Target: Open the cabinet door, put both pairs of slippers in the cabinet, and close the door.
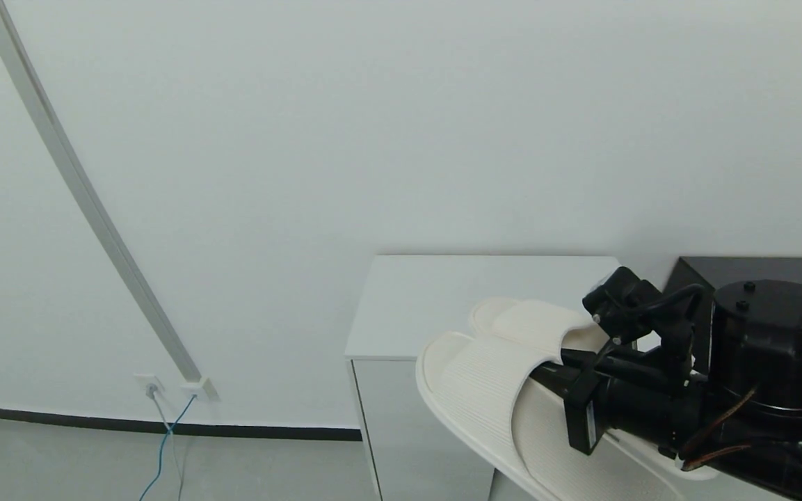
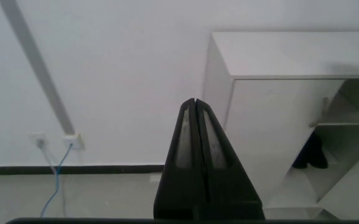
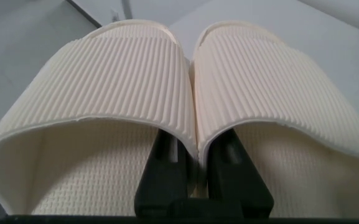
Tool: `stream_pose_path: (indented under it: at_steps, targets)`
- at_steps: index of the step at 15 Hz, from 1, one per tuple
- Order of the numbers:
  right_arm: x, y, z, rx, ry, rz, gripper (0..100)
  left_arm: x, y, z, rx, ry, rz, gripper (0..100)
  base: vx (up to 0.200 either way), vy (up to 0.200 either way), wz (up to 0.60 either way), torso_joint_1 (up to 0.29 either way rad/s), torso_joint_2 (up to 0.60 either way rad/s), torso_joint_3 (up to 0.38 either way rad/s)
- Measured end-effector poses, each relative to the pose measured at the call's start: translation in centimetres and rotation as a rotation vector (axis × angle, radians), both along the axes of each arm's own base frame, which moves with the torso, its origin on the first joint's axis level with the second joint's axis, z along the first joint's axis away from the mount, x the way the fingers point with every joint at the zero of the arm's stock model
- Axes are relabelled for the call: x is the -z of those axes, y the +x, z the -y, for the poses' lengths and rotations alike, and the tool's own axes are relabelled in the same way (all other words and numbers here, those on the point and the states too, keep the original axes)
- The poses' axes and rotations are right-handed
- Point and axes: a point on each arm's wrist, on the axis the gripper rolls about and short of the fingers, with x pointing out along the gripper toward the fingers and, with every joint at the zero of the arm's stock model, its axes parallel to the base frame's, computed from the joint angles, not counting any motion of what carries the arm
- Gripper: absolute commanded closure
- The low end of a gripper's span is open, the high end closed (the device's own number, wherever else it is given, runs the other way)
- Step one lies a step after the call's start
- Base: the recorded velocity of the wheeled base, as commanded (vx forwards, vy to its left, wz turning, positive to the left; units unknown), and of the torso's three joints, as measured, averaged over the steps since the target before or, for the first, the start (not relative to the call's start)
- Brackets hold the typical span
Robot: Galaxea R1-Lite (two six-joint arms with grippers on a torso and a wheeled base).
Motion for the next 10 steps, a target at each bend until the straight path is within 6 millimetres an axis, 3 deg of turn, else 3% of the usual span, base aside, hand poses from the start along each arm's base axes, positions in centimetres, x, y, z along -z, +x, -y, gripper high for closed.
stream_pose_path:
  at_steps: [8, 10]
  targets:
    - [0.42, -0.05, -0.02, -0.006, -0.008, -0.012, 100, 0.01, 0.00, 0.00, -0.001, 0.001, -0.001, 100, 0.000, -0.200, 0.00, 0.001, 0.00, 0.002]
    - [0.44, -0.06, 0.01, -0.005, -0.008, -0.012, 100, 0.01, 0.00, 0.00, -0.001, 0.002, 0.000, 100, 0.000, 0.000, 0.00, 0.000, 0.00, 0.000]
